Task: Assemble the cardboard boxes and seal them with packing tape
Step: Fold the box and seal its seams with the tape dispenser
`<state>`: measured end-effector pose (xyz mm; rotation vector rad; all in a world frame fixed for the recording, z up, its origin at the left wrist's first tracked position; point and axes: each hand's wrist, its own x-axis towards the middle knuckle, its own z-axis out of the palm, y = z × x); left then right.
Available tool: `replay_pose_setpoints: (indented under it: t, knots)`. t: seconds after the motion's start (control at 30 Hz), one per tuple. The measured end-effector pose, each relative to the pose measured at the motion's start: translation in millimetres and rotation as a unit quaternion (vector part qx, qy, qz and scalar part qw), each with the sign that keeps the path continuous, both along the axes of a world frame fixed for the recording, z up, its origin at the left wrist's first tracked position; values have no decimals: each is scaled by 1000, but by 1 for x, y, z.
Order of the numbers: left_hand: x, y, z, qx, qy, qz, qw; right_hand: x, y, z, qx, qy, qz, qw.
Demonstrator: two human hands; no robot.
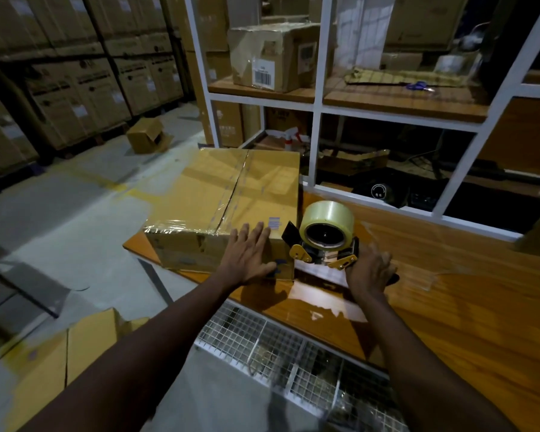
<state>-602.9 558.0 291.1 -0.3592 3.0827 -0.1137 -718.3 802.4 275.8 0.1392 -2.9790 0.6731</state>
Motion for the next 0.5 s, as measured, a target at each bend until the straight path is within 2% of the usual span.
replay_pose_setpoints:
  t: [0.13, 0.23, 0.43, 0.5]
  knots:
    - [0, 5, -2, 6, 5, 4, 1000, 8, -1, 7, 6, 12, -13, 1000]
    - [0, 7, 0, 5, 9, 4, 1000, 15, -7, 3, 3, -16, -22, 1000]
    - [0, 8, 1, 4, 6, 8, 1000, 35, -14, -3, -7, -154, -86, 984]
    - [0, 6, 0, 6, 4, 5, 1000, 42, -12, -10, -27, -155, -75, 985]
